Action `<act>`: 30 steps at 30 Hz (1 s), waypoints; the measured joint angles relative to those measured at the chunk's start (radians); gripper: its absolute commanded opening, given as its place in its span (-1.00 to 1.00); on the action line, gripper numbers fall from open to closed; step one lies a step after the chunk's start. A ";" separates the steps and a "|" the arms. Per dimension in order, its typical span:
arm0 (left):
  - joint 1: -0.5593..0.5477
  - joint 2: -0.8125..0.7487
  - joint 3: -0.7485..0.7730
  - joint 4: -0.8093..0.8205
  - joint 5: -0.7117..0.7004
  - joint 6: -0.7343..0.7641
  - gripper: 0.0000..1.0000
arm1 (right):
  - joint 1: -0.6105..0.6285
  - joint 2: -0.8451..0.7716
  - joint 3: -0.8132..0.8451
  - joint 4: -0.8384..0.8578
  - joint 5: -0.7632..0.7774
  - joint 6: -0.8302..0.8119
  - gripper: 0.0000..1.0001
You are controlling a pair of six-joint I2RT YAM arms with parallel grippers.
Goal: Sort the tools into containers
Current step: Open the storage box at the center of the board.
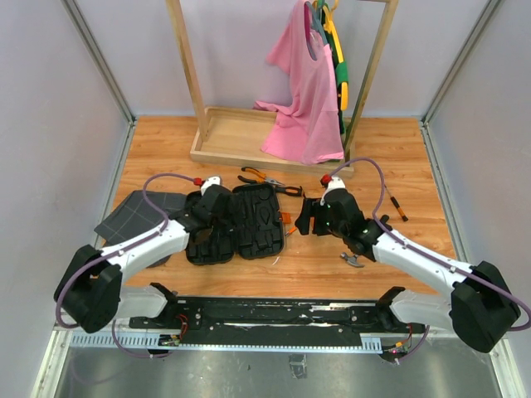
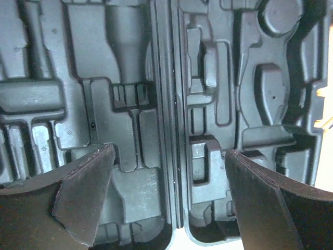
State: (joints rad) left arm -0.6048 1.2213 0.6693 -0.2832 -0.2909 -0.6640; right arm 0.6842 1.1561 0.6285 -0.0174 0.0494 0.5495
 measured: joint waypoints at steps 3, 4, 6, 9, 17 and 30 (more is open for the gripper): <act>-0.015 0.064 0.008 0.015 -0.011 0.018 0.73 | 0.000 -0.006 -0.008 -0.003 0.000 0.001 0.45; -0.020 0.083 0.016 0.018 -0.016 0.023 0.71 | -0.001 -0.009 -0.011 -0.003 0.000 0.002 0.45; -0.029 0.121 0.040 0.022 -0.028 0.037 0.67 | -0.006 -0.015 -0.016 -0.004 0.000 0.002 0.45; -0.041 0.172 0.078 0.035 -0.040 0.057 0.60 | -0.019 -0.018 -0.017 -0.005 0.000 0.002 0.45; -0.073 0.257 0.145 0.034 -0.105 0.082 0.44 | -0.022 -0.019 -0.026 -0.006 -0.001 0.002 0.46; -0.073 0.294 0.145 0.023 -0.142 0.088 0.17 | -0.022 -0.019 -0.032 -0.006 -0.008 0.004 0.46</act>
State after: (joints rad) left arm -0.6777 1.5154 0.8139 -0.2604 -0.4328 -0.5758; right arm 0.6621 1.1370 0.5968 -0.0235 0.0418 0.5533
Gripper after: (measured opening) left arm 0.625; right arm 0.729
